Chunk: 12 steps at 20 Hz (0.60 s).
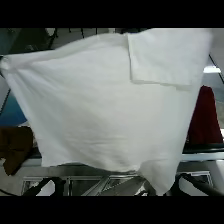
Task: Fold the shirts.
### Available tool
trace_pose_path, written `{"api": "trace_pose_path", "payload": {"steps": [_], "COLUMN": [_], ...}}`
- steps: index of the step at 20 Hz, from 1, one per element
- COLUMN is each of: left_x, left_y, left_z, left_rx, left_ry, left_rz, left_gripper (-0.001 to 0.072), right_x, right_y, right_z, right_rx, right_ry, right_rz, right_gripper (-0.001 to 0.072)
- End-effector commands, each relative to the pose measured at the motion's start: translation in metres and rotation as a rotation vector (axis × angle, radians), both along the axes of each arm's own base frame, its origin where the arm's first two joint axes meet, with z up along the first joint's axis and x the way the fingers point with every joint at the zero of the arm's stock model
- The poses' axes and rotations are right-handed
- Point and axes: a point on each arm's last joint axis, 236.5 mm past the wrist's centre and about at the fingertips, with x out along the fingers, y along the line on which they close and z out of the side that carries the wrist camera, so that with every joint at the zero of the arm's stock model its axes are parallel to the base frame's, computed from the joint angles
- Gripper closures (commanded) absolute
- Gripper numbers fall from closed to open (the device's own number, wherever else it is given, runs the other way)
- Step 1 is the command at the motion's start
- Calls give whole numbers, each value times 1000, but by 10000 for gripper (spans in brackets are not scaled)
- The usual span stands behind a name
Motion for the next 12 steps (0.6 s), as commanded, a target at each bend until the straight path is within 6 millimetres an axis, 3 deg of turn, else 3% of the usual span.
{"api": "trace_pose_path", "payload": {"steps": [1, 3, 5, 6, 8, 12], "left_x": [57, 78, 97, 107, 131, 162], "left_y": [1, 4, 5, 5, -1, -20], "left_z": [-169, -245, -294, -307, -313, -306], "left_rx": [143, 114, 80, 66, 72, 82], "left_ry": [272, 418, 521, 544, 525, 477], "left_rz": [-41, -62, -76, -75, -88, -112], "left_gripper": [694, 694, 693, 694, 694, 694], "right_x": [91, 119, 142, 149, 159, 164], "right_y": [-9, -9, -9, -12, -21, -54], "right_z": [-179, -246, -295, -311, -330, -342], "right_rx": [-65, 5, 91, 114, 123, 132], "right_ry": [303, 407, 464, 474, 475, 475], "right_rz": [-144, -152, -180, -202, -241, -306], "right_gripper": [689, 689, 689, 689, 689, 689]}}
